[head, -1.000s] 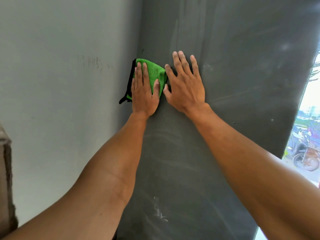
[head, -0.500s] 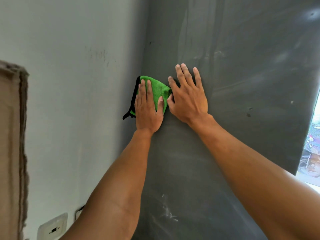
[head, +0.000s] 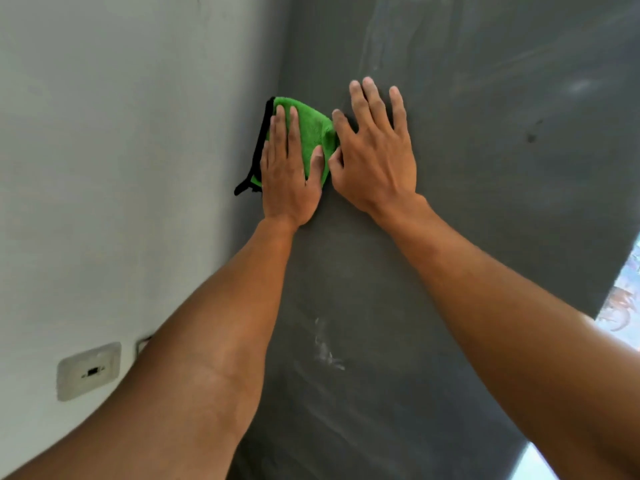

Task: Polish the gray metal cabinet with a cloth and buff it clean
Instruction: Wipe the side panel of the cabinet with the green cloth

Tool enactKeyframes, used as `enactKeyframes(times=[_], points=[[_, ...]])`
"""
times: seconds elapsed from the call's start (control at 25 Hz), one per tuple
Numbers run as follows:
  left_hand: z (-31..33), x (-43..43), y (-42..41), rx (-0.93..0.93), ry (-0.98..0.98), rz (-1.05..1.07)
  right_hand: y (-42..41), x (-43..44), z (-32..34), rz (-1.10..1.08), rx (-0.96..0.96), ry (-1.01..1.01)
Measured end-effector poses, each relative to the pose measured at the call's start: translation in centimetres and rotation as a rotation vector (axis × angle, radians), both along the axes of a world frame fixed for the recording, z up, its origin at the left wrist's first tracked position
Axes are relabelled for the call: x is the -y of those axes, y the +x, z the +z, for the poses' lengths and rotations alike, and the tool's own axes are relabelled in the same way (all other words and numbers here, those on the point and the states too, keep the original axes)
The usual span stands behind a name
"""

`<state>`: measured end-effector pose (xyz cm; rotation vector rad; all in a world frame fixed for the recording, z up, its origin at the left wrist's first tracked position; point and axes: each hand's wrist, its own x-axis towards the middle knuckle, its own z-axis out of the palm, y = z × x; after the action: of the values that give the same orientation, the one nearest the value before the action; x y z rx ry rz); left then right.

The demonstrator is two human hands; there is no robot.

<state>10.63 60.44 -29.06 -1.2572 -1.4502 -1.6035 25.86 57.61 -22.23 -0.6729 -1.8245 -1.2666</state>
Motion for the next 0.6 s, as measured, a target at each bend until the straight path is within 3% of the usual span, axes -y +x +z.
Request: enactKeyframes(times=[0.32,0.6], points=[[-10.4,0.6,1.5,0.006,-0.015,-0.015,1.8,0.0,-10.8,-0.015,0.015,-0.009],[-18.4,0.6,1.4,0.027,-0.030,-0.013,1.7,0.2,-16.3,-0.023,0.027,-0.025]])
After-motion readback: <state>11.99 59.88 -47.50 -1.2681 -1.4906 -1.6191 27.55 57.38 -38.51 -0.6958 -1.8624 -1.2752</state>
